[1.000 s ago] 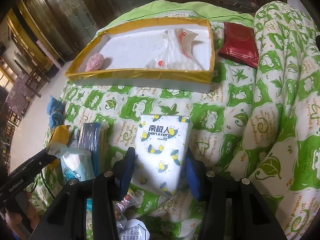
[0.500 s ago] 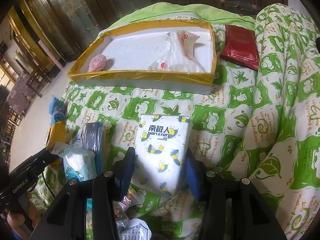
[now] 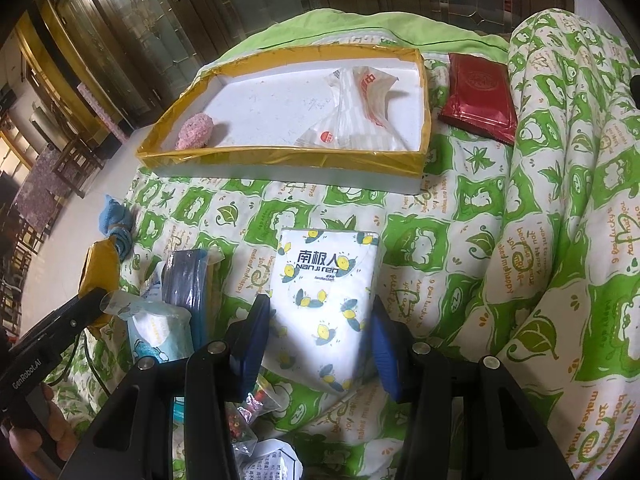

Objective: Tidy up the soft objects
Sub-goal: 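Lift the envelope with the left tool while the right tool lifts the tissue pack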

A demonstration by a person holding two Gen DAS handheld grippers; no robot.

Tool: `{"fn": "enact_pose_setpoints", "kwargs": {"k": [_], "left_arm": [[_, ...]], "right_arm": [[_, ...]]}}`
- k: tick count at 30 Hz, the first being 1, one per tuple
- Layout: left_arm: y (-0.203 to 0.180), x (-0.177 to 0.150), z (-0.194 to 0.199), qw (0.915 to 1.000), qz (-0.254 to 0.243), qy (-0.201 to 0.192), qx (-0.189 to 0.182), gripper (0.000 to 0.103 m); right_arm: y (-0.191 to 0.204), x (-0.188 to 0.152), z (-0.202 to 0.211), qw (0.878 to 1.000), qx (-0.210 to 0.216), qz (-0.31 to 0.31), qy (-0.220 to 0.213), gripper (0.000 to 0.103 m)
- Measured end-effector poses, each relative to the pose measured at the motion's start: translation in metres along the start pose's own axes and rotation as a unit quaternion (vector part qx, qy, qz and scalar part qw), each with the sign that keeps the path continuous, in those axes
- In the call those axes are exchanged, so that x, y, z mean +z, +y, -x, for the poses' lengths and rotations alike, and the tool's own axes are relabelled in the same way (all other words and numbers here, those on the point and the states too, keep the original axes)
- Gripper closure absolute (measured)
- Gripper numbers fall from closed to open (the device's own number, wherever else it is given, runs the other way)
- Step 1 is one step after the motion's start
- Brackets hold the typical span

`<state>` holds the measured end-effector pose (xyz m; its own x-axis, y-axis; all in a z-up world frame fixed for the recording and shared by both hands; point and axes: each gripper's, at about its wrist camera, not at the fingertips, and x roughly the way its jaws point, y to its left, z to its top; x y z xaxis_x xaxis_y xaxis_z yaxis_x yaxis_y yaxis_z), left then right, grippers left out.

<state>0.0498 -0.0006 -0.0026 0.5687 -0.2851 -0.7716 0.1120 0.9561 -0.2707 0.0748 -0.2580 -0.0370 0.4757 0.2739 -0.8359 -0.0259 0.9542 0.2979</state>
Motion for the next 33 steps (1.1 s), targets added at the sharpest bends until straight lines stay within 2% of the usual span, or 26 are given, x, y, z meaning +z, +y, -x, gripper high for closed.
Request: {"fn": "enact_pose_setpoints", "kwargs": {"k": [18,33], "left_arm": [[-0.003,-0.001,-0.001,1.0000,-0.007,-0.003,0.004,0.058],[-0.003,-0.002,-0.003,0.9999,-0.011,0.000,0.006,0.058]], "right_arm": [[-0.001,0.000,0.001,1.000,-0.004,-0.002,-0.003,0.052],[0.001,0.003,0.014,1.000,0.001,0.003,-0.024,0.052]]}}
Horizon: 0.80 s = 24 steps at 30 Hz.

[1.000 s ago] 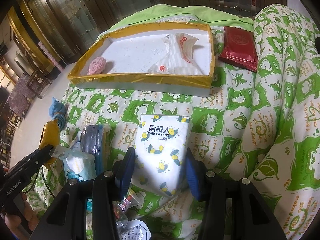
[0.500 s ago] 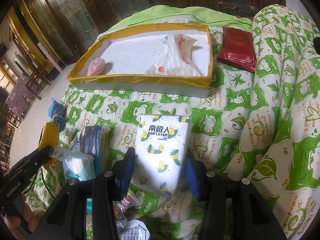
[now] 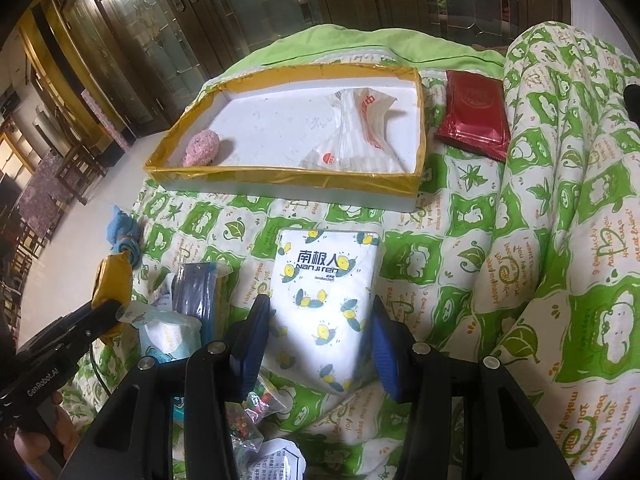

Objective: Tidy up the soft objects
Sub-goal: 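Lift the envelope with the left tool while the right tool lifts the tissue pack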

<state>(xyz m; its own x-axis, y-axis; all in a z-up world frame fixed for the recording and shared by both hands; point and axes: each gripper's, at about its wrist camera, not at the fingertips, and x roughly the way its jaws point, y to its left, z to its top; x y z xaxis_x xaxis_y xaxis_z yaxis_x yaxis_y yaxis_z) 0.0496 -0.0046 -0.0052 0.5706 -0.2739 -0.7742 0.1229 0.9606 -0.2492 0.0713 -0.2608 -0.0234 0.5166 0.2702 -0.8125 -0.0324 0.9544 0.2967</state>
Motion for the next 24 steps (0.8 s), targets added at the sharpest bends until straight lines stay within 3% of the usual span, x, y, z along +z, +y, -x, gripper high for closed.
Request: {"fn": "enact_pose_setpoints", "kwargs": {"k": [24], "left_arm": [[-0.0010,0.0008,0.0001,1.0000,-0.003,0.000,-0.002,0.058]], "right_arm": [[0.0014,0.0010,0.0024,1.000,0.003,-0.001,-0.004,0.052]]}}
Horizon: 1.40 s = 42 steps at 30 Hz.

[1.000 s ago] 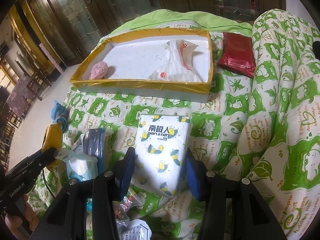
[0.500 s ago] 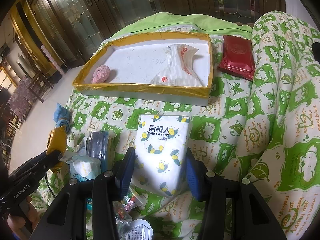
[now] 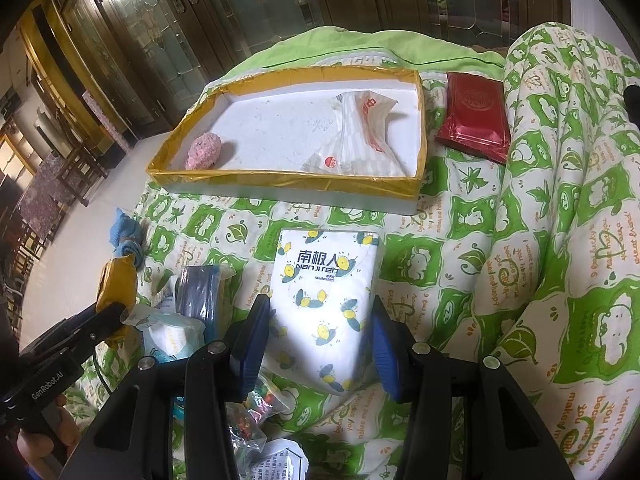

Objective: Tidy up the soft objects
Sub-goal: 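Lift the envelope with the left tool while the right tool lifts the tissue pack, then carry the envelope into the tray with the left tool while the right tool carries the tissue pack there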

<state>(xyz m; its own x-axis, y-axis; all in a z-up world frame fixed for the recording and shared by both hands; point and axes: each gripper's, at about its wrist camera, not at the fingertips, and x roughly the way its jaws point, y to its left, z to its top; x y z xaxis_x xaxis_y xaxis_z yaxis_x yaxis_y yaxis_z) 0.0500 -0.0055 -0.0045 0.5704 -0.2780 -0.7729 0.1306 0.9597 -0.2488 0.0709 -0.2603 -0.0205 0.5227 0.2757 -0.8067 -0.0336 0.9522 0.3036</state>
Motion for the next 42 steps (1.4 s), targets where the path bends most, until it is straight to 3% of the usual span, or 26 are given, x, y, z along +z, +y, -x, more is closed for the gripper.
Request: {"fn": "enact_pose_setpoints", "kwargs": {"k": [9,20,30,37,42], "left_arm": [[-0.010,0.020,0.007,0.9997,-0.014,0.003,-0.020,0.058],[-0.027,0.071,-0.004,0.9983,-0.030,0.014,-0.049,0.058],[-0.034,0.119,-0.040,0.9983,-0.024,0.021,-0.050,0.058],[-0.041,0.140,-0.074,0.9980,-0.035,0.035,-0.040,0.058],[-0.050,0.147,-0.098,0.9970,-0.040,0.051,-0.043,0.058]], "right_arm": [[0.001,0.018,0.012,1.000,0.009,0.003,-0.011,0.052],[-0.005,0.070,0.020,0.999,0.028,-0.003,-0.030,0.052],[-0.002,0.127,-0.031,0.993,0.108,-0.048,-0.015,0.052],[-0.001,0.133,-0.070,0.993,0.098,-0.057,0.015,0.052],[-0.015,0.129,-0.092,0.996,0.049,-0.066,0.039,0.052]]}}
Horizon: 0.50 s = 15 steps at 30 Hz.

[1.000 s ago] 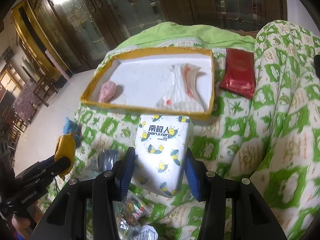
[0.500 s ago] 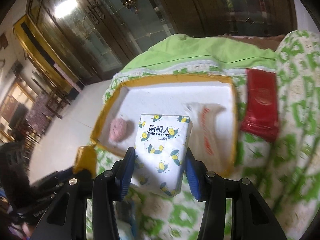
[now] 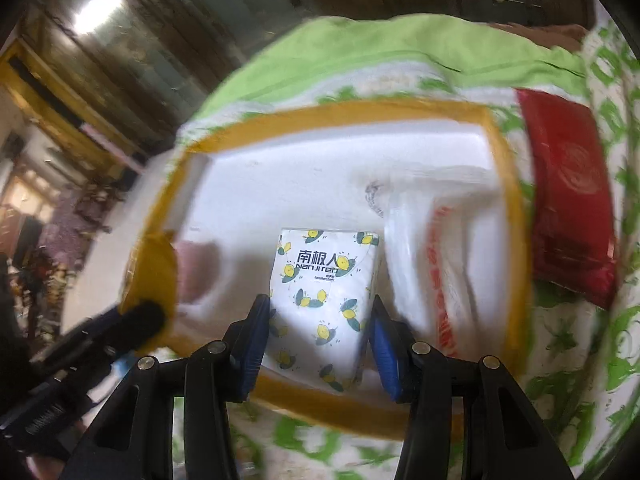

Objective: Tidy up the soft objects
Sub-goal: 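Carry the envelope into the tray with the left tool while the right tool carries the tissue pack there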

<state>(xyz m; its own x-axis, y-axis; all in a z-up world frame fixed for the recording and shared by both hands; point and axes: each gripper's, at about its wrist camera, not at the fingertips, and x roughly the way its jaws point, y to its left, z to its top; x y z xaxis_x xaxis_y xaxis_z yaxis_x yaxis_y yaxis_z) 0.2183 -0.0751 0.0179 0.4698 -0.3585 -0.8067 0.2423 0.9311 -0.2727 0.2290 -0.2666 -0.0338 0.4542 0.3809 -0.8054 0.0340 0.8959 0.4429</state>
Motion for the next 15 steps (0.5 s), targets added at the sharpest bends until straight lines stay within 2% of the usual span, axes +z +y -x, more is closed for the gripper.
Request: {"fn": "enact_pose_setpoints", "kwargs": {"k": [8,11,15], "left_arm": [[-0.007,0.003,-0.037,0.9983,-0.032,0.035,0.032,0.058],[-0.007,-0.001,-0.038,0.9967,-0.049,0.037,0.054,0.058],[-0.001,-0.002,-0.035,0.9961,-0.050,0.038,0.063,0.055]], "right_arm": [[0.002,0.002,0.000,1.000,-0.011,0.008,-0.006,0.052],[0.001,0.003,-0.001,1.000,-0.008,0.008,-0.005,0.052],[0.003,0.001,-0.002,1.000,-0.009,0.014,-0.006,0.050]]}}
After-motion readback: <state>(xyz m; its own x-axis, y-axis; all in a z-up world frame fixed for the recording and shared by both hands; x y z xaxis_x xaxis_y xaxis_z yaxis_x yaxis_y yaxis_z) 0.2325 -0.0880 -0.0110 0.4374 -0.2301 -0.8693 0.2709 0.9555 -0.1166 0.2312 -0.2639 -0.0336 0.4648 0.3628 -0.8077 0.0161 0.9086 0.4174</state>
